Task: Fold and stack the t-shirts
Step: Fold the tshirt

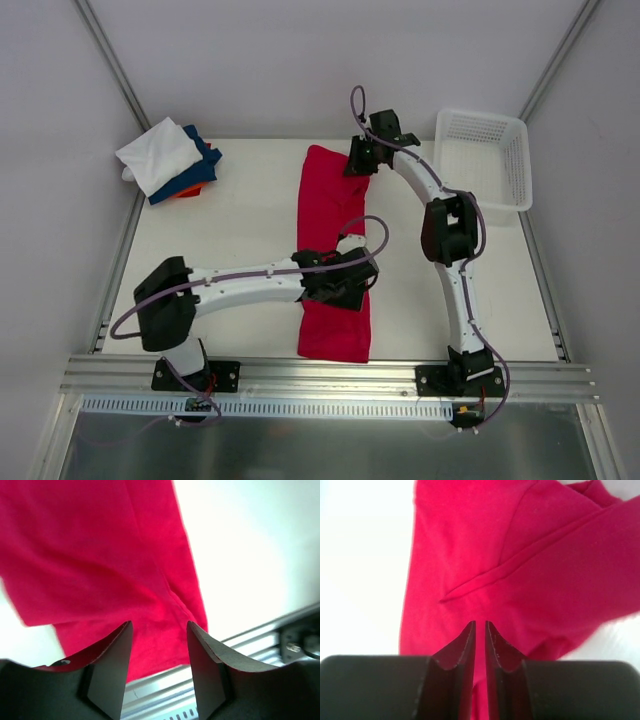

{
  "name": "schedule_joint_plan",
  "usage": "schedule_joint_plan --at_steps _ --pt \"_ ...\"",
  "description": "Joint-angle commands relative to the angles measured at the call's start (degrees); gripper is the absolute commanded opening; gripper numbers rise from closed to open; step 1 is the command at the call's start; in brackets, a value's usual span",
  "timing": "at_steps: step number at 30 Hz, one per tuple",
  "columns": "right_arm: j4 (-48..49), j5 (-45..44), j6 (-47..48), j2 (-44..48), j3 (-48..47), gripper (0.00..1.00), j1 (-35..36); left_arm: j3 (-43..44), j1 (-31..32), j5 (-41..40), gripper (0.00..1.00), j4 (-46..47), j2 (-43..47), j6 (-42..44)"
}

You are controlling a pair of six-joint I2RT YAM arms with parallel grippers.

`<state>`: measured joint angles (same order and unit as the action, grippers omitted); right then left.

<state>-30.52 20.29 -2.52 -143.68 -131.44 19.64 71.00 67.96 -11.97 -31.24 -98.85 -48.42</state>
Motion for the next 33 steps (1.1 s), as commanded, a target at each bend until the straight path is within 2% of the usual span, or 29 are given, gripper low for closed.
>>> schedule_joint_plan --at_steps 1,6,10,13,19,24,33 --pt "-1.37 -1.83 2.0 12.96 1.18 0.17 -0.21 0.46 0.68 -7.27 0.48 -1.62 9.45 3.33" --pt "-4.72 -3.68 3.67 20.26 4.51 0.22 -0.13 -2.61 0.5 -13.77 0.53 -2.24 17.54 5.18" --pt "-5.34 -8.41 3.93 28.87 14.52 0.25 0.66 -6.57 -0.11 -16.86 0.56 -2.42 23.25 5.27" --pt "-5.25 -13.06 5.24 36.43 25.84 0.28 2.15 -9.65 -0.9 -18.61 0.59 -2.42 28.95 5.09" --pt "-4.55 -22.2 5.43 52.43 39.57 0.32 4.71 -14.57 -4.06 -18.71 0.64 -2.42 35.99 5.44" --pt "-4.46 -26.35 3.5 65.24 50.29 0.39 7.16 -17.12 -6.26 -18.97 0.67 -2.24 39.17 5.8" --pt "-7.35 -33.73 -1.69 77.14 62.6 0.45 13.75 -20.2 -8.64 -17.83 0.7 -1.72 42.42 6.06"
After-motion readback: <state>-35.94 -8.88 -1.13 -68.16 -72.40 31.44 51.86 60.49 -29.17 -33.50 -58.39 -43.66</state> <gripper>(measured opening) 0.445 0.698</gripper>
